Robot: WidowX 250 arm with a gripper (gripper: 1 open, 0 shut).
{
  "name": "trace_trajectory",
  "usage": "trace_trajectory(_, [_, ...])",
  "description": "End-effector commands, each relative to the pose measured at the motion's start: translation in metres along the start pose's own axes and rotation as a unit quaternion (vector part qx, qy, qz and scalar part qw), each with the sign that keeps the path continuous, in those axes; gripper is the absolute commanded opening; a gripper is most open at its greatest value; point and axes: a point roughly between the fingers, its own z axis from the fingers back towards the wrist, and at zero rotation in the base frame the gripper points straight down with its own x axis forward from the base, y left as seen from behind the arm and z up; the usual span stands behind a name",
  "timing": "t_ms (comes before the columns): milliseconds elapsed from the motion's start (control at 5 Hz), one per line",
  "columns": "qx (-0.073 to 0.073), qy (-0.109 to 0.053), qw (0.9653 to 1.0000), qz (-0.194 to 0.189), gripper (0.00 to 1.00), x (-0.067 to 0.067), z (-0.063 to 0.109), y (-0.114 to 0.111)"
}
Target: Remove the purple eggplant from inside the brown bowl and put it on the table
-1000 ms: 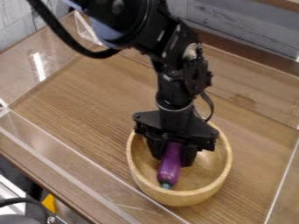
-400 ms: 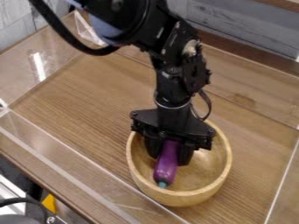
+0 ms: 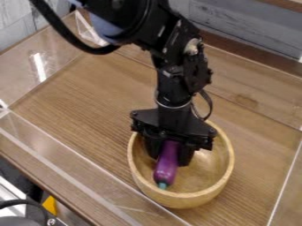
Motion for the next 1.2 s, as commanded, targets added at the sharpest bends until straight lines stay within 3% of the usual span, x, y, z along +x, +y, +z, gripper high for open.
trace_trajectory(0, [-0.012, -0.034, 0.9993, 0.004, 0.0, 0.0133, 0.0167, -0.0022])
trace_trajectory(1000, [-0.005, -0.033, 0.9994, 0.012, 0.0, 0.0149, 0.0182, 0.0017])
